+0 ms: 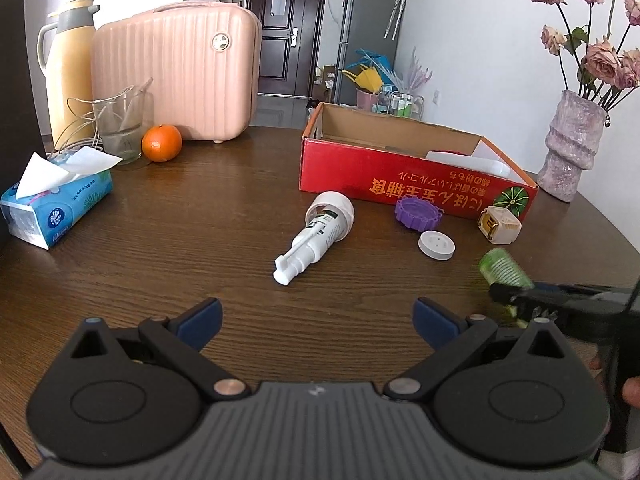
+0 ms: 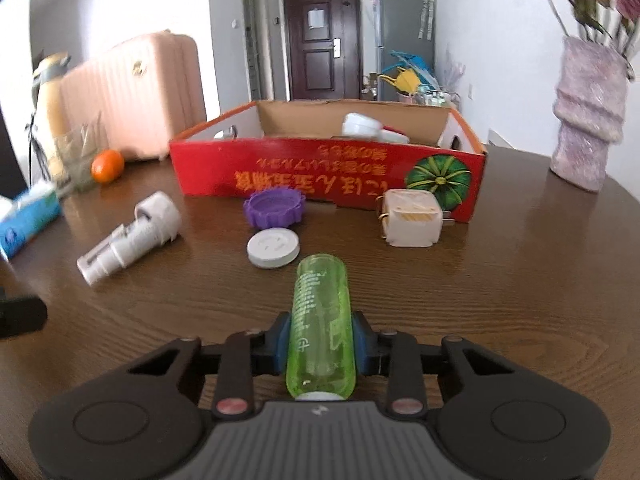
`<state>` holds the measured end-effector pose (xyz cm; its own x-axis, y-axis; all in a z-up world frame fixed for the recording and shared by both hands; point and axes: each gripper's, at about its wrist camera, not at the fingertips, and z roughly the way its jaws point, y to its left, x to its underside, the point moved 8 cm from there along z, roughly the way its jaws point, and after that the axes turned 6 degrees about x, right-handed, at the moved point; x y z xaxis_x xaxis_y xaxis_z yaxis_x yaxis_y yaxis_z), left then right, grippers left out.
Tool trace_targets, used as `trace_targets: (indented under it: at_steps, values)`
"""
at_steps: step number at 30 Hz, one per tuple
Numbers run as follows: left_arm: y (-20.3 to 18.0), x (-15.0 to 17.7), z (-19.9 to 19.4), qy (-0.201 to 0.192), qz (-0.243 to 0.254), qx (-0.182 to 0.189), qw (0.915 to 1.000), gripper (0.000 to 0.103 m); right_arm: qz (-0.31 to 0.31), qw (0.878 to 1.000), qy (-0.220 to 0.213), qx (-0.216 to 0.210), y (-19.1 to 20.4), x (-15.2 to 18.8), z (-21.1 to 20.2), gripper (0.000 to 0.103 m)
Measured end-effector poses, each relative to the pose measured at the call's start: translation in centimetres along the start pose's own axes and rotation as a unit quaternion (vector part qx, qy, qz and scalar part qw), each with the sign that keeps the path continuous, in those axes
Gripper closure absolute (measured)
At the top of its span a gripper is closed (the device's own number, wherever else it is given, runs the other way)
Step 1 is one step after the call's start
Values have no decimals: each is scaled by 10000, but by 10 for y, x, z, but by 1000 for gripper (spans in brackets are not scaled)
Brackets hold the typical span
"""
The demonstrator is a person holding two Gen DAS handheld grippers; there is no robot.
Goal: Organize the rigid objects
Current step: 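Lift the green spray bottle with the right gripper, turning it upright, then grasp the white pump spray bottle with the left gripper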
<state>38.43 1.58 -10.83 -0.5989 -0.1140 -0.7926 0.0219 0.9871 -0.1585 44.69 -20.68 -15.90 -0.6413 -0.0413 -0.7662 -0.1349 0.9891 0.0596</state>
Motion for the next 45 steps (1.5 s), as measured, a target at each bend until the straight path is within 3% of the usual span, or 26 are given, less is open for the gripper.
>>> trace_targets:
  at_steps: [10, 23, 31, 35, 41, 45]
  values:
    - [3, 1, 4, 11, -53, -100, 9999, 0, 731, 9953, -627, -132, -33, -15, -47, 73]
    - [5, -4, 15, 54, 40, -251, 9997, 0, 809, 9935, -768, -216, -35, -16, -61, 73]
    - [4, -33, 49, 15, 621, -595, 9963, 0, 898, 9926, -780, -247, -38, -16, -62, 73]
    - [10, -37, 74, 66, 631, -702, 9955, 0, 941, 9924, -759, -239, -41, -16, -60, 73]
    - [20, -45, 101, 202, 605, -618, 9961, 5, 913, 9932, -692, -223, -39, -14, -56, 73]
    - [23, -45, 112, 362, 602, -417, 9967, 16, 888, 9937, -655, -179, -40, -13, -53, 73]
